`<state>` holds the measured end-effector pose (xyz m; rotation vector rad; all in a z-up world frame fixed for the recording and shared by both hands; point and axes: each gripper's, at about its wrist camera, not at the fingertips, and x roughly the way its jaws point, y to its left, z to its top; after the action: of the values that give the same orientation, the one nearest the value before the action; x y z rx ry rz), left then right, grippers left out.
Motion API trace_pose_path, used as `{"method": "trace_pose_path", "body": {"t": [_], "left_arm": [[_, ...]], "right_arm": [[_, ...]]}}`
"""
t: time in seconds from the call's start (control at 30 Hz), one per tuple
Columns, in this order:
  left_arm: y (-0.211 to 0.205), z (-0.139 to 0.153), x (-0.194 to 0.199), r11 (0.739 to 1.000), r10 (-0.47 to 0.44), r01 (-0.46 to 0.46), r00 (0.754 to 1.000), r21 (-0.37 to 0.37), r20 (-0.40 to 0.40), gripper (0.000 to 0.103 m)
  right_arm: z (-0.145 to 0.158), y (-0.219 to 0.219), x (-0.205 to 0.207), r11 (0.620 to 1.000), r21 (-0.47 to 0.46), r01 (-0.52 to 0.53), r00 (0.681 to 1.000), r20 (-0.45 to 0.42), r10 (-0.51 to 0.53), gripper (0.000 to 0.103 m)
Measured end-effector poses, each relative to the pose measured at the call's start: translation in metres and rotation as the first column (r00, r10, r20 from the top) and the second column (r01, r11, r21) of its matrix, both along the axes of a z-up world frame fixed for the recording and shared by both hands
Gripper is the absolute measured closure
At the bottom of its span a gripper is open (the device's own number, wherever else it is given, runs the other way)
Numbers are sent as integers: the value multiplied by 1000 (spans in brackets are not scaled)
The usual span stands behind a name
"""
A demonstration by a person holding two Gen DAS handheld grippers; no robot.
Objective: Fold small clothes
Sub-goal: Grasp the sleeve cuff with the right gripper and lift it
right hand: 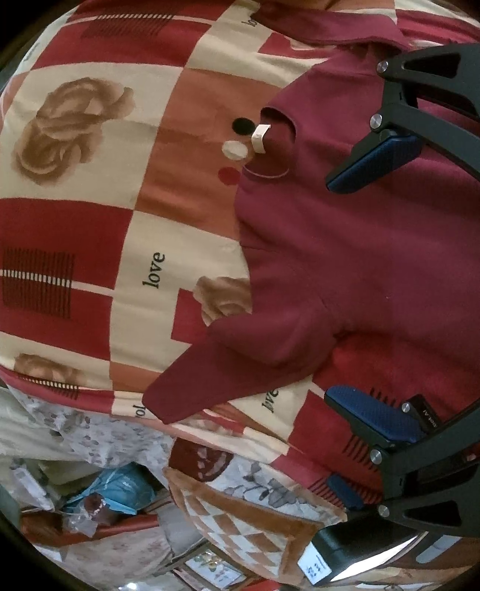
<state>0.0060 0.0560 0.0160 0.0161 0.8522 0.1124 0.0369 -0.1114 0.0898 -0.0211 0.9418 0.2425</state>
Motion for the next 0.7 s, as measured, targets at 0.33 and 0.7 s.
{"method": "trace_pose_path", "body": {"t": [0.33, 0.7], "left_arm": [[25, -1, 1, 996, 85, -85, 996, 5, -18, 4], [80, 6, -8, 964, 265, -265, 964, -32, -17, 4]], "right_arm": [[-6, 28, 16, 998, -23, -59, 997, 41, 60, 3], [-35, 126, 92, 972, -61, -225, 970, 82, 230, 14]]}}
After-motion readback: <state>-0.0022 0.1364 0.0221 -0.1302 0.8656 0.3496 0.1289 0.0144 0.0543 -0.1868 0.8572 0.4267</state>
